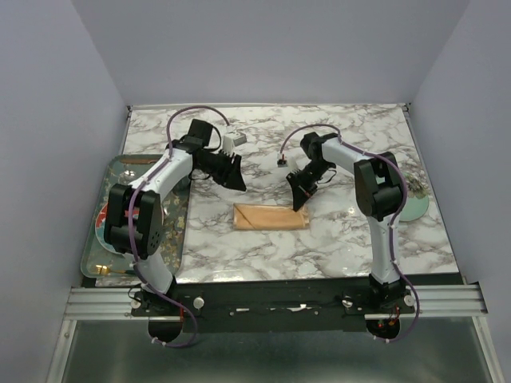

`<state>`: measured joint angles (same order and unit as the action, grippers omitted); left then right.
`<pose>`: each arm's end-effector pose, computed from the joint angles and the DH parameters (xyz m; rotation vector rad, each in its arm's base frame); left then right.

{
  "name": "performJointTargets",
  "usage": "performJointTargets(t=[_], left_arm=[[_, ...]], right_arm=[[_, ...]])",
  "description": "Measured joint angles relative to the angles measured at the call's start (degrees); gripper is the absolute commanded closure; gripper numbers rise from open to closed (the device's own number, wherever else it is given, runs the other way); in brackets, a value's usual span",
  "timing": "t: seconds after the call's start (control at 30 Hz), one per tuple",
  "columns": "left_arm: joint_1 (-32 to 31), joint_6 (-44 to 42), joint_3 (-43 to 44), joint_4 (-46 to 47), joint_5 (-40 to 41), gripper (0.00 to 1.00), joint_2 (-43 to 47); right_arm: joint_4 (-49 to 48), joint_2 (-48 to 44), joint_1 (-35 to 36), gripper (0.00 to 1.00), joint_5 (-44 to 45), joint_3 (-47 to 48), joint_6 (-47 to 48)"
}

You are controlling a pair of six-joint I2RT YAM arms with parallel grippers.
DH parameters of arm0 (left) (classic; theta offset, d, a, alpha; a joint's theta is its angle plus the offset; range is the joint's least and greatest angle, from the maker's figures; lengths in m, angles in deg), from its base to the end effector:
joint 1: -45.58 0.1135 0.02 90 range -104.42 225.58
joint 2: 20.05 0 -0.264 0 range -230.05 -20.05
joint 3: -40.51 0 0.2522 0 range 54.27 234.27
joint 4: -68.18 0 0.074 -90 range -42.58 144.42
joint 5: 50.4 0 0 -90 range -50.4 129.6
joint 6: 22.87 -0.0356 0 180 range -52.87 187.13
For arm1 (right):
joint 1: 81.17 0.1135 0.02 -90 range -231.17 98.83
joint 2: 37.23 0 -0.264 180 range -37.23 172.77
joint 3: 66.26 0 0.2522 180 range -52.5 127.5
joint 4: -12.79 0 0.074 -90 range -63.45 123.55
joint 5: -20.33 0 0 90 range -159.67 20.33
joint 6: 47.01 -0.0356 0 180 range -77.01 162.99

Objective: Fold the napkin into a case and place the utensils inside
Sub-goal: Smooth out the smaller rectangle-folded napkin at the center of the board.

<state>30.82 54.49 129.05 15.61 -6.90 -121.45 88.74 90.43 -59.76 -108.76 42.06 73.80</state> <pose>0.3406 -0.1164 0.2266 0.8277 2.3976 -1.0950 0.3734 0.1705 0.1378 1.2454 -2.6501 -1.0469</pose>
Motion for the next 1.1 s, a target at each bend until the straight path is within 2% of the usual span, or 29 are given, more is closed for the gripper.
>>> performJointTargets(t=[0.1, 0.17, 0.33, 0.43, 0.53, 0.63, 0.67, 0.77, 0.87, 1.0, 1.1], left_arm=[[-1.70, 4.48, -0.81, 4.17, -3.39, 0.58, 2.75], [-4.20, 8.11, -2.64, 7.34, -5.27, 0.67, 2.80], [-9.66, 17.92, -8.61, 15.28, -8.46, 0.87, -0.90], [-10.01, 23.56, -11.45, 20.20, -9.40, 0.93, -4.98], [-9.55, 27.10, -12.92, 23.37, -9.86, 0.96, -9.53], [-9.05, 29.68, -13.55, 25.55, -11.21, 0.98, -13.66], [-8.92, 30.14, -13.55, 25.88, -12.17, 0.98, -14.25], [-8.59, 30.91, -13.51, 26.56, -13.55, 0.98, -15.04], [-8.35, 31.39, -13.51, 27.02, -14.08, 0.98, -15.43], [-7.89, 31.95, -13.51, 27.43, -15.04, 0.98, -16.06], [-7.74, 32.65, -13.44, 27.87, -16.15, 0.99, -16.81]], right_arm=[[-0.44, -0.24, 0.00, 0.99, 0.04, -0.35, -0.44], [-0.74, -0.44, 0.00, 0.99, 0.04, -0.68, -0.81], [-1.99, -1.05, -0.04, 0.99, 0.02, -1.68, -1.68], [-2.95, -1.68, -0.04, 0.99, 0.02, -2.60, -2.03], [-3.63, -2.10, -0.11, 0.92, -0.02, -3.21, -2.38], [-4.37, -2.69, -0.09, 0.75, -0.02, -3.96, -2.86], [-4.70, -3.26, -0.11, 0.60, -0.13, -4.42, -3.48], [-5.40, -5.25, -0.35, 0.42, -0.22, -5.42, -4.72], [-5.60, -9.11, -0.96, 0.36, -1.03, -5.75, -6.47], [-6.64, -16.74, -2.75, 0.35, -4.24, -6.60, -8.94], [-8.57, -21.94, -3.78, 0.37, -10.82, -9.92, -12.52]])
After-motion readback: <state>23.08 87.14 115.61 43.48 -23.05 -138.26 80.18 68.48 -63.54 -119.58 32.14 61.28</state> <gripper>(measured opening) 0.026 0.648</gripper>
